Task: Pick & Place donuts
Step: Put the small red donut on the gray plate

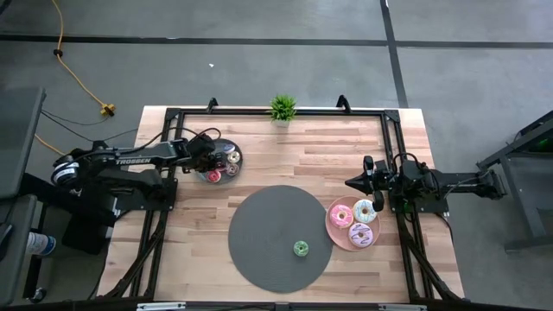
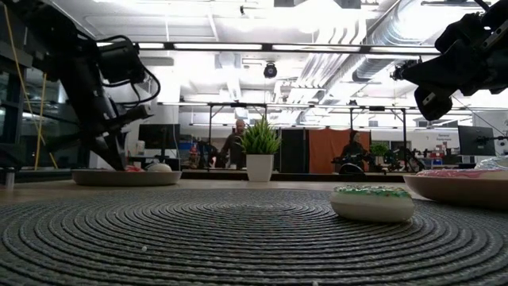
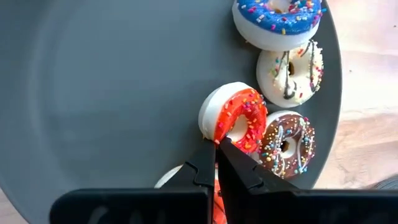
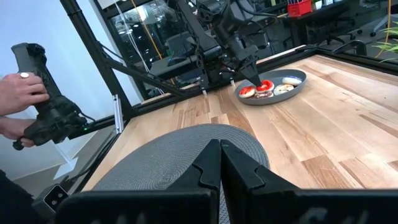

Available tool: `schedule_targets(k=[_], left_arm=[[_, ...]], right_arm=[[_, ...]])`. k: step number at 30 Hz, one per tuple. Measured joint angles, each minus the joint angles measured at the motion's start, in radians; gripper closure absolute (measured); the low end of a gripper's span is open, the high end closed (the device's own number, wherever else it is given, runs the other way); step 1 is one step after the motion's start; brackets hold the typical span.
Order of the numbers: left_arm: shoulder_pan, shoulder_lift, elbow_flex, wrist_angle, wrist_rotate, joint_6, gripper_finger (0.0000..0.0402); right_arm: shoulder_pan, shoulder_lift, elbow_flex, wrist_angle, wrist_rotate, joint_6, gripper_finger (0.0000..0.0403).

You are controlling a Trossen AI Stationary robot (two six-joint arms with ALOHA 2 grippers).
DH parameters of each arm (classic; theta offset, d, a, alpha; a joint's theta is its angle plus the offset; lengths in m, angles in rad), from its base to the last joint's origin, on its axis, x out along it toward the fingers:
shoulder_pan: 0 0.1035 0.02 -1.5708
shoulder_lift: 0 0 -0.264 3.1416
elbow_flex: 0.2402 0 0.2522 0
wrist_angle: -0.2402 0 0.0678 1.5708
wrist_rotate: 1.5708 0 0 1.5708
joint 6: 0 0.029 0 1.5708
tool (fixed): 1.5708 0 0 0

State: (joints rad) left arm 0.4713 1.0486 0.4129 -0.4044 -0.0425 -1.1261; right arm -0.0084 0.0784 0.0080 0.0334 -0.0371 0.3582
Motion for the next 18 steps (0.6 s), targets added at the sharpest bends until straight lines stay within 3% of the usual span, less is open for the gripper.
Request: schedule_targets(k=[9, 18], left_arm=[[0.0, 0.001, 0.0, -0.002, 0.012, 0.031, 0.0388], [0.0, 0.001, 0.0, -0.003, 0.026, 0.031, 0.0259]], right_arm=[[0.0, 0.0, 0.0, 0.0, 0.0, 0.0, 0.0402], [0.0, 0.0, 0.0, 0.0, 0.0, 0.0, 0.0402]])
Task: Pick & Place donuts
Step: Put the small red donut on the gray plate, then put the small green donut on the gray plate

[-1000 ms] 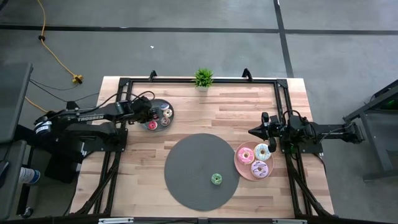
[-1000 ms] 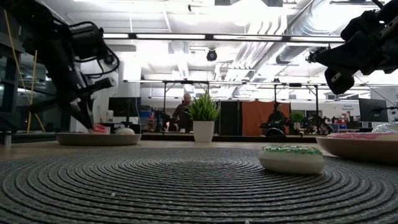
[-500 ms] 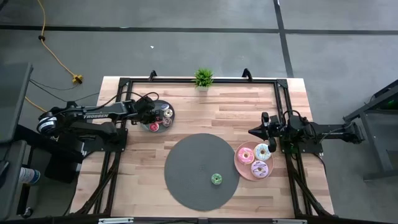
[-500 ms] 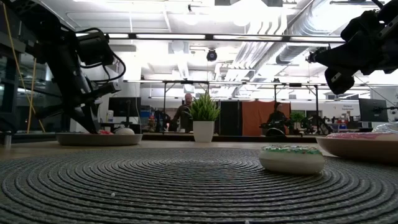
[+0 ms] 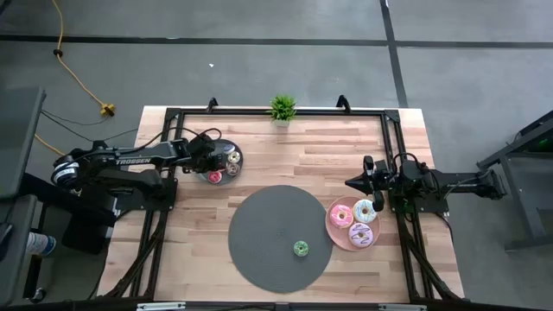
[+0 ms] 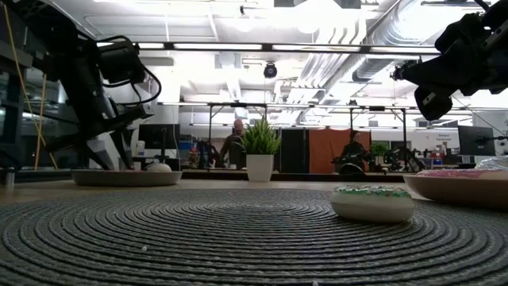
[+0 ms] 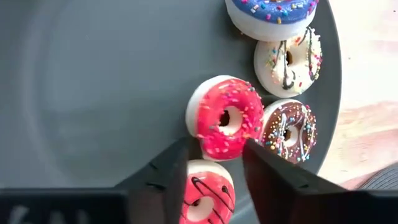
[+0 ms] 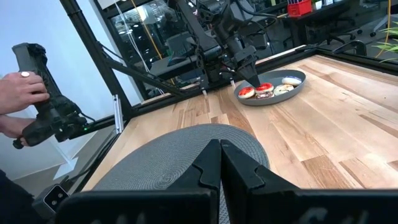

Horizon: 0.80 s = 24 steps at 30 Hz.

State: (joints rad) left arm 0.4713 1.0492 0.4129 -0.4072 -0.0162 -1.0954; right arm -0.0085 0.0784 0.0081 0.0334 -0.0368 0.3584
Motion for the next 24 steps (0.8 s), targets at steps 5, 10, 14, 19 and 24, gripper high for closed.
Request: schedule_targets(k=[5, 10, 14, 19, 24], left_arm=[[0.0, -0.013, 0.0, -0.003, -0.001, 0.0, 0.0204], [0.0, -0.086, 0.0, -0.019, -0.048, 0.0, 0.0182], [0.0, -0.162, 0.0, -0.056, -0.103, -0.001, 0.018], [0.0, -0.254, 0.0, -0.103, -0.152, -0.004, 0.018], [0.0, -0.322, 0.0, -0.111, -0.151, -0.003, 0.0181]], right_arm=[[0.0, 0.0, 0.0, 0.0, 0.0, 0.0, 0.0402], [0.0, 0.0, 0.0, 0.0, 0.0, 0.0, 0.0402], [0.0, 0.0, 0.0, 0.0, 0.0, 0.0, 0.0402], [0.0, 0.0, 0.0, 0.0, 0.0, 0.0, 0.0402], [0.0, 0.0, 0.0, 0.0, 0.0, 0.0, 0.0402]])
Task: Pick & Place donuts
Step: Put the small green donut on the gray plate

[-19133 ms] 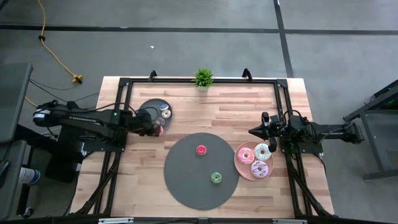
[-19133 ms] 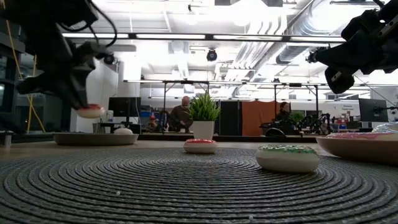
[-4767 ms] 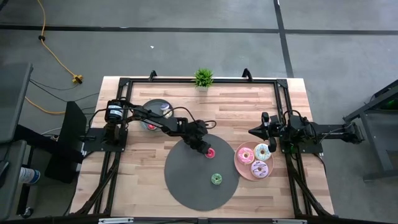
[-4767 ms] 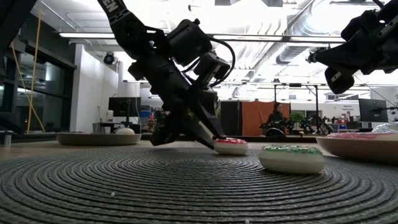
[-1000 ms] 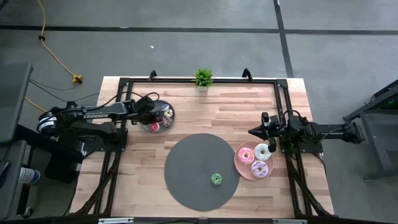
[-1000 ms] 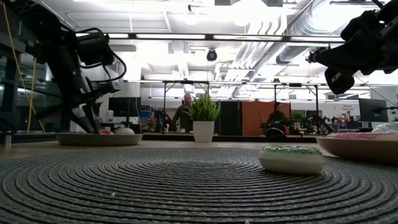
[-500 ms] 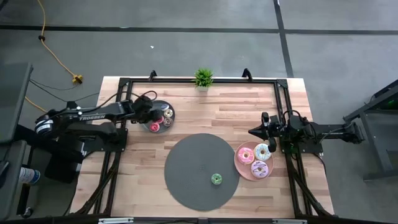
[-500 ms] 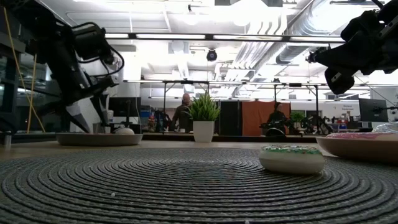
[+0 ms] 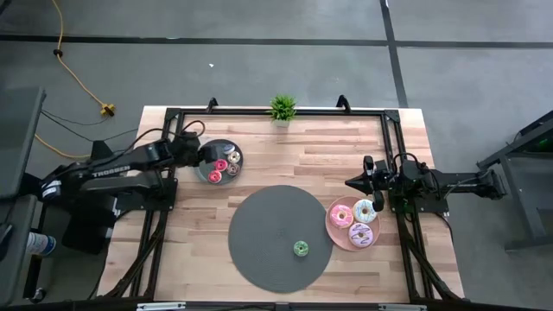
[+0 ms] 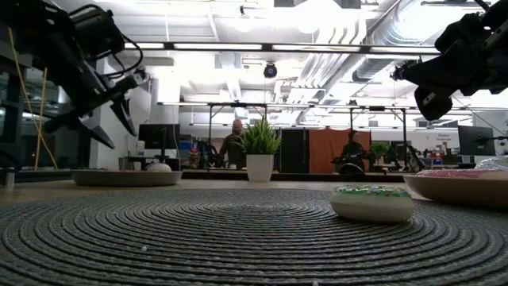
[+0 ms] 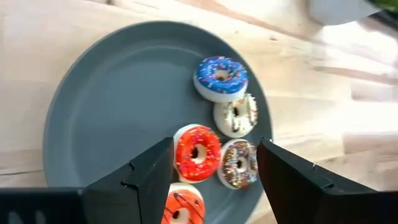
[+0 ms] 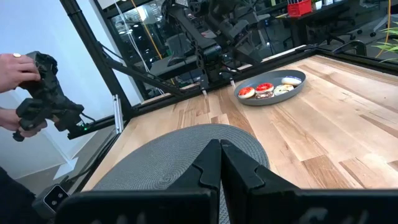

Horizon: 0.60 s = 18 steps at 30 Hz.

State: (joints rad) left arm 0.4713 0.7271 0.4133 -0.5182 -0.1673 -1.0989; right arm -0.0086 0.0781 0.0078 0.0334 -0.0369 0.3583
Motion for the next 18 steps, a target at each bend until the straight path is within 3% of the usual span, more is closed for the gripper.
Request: schedule_targets(k=[5, 14, 18], left_arm=[[-0.005, -0.021, 0.0, 0.037, 0.065, 0.052, 0.0181], [-0.114, -0.017, 0.0, 0.18, 0.167, 0.125, 0.0181], [-0.157, 0.012, 0.026, 0.167, 0.193, 0.156, 0.0181]], right_arm=[[0.0, 0.0, 0.0, 0.0, 0.0, 0.0, 0.0402], [0.0, 0.0, 0.0, 0.0, 0.0, 0.0, 0.0402], [0.0, 0.0, 0.0, 0.0, 0.0, 0.0, 0.0402]])
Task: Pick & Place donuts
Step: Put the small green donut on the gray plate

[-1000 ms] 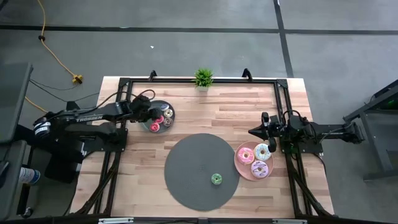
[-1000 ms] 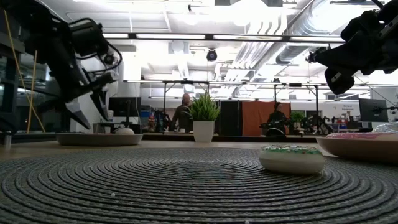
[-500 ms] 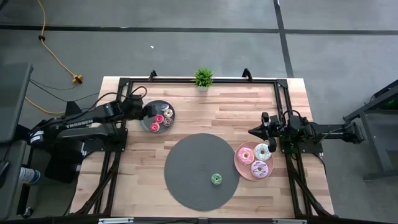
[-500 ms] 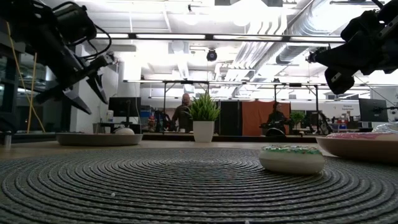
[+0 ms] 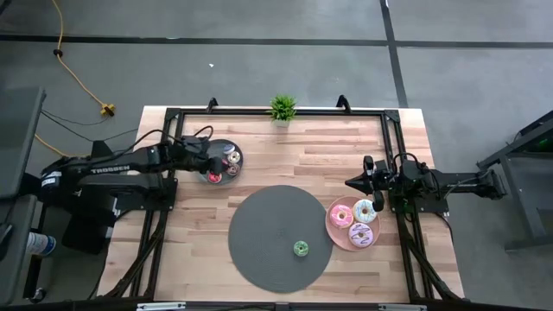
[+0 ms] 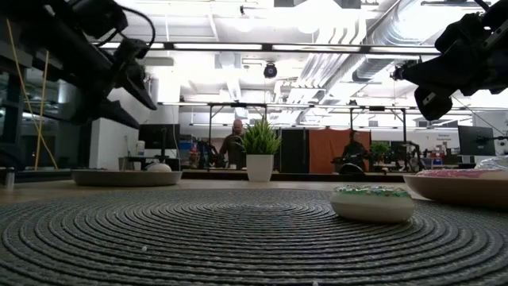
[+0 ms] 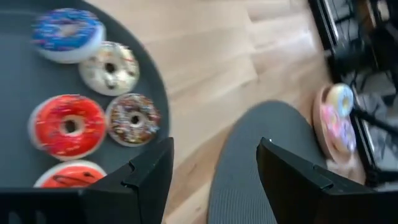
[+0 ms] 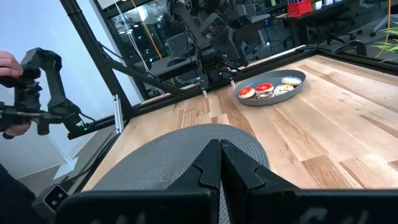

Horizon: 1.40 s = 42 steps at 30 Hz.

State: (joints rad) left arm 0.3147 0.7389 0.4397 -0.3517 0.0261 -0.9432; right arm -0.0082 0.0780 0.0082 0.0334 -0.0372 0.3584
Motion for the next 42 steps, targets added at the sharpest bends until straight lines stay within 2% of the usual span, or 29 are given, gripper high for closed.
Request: schedule_targets(k=[6, 18, 22, 30, 42], left_arm=[[-0.054, 0.109, 0.089, -0.001, 0.084, 0.081, 0.0181], [-0.209, 0.48, 0.315, 0.014, 0.24, 0.275, 0.0181], [-0.264, 0.593, 0.374, 0.074, 0.288, 0.311, 0.0181], [-0.355, 0.784, 0.46, 0.237, 0.352, 0.241, 0.0181], [-0.439, 1.05, 0.692, 0.245, 0.346, 0.094, 0.0181]], right_arm=[[0.0, 0.0, 0.0, 0.0, 0.0, 0.0, 0.0402], [0.0, 0.0, 0.0, 0.0, 0.0, 0.0, 0.0402], [0.0, 0.0, 0.0, 0.0, 0.0, 0.0, 0.0402], [0.0, 0.0, 0.0, 0.0, 0.0, 0.0, 0.0402], [0.0, 0.0, 0.0, 0.0, 0.0, 0.0, 0.0402]])
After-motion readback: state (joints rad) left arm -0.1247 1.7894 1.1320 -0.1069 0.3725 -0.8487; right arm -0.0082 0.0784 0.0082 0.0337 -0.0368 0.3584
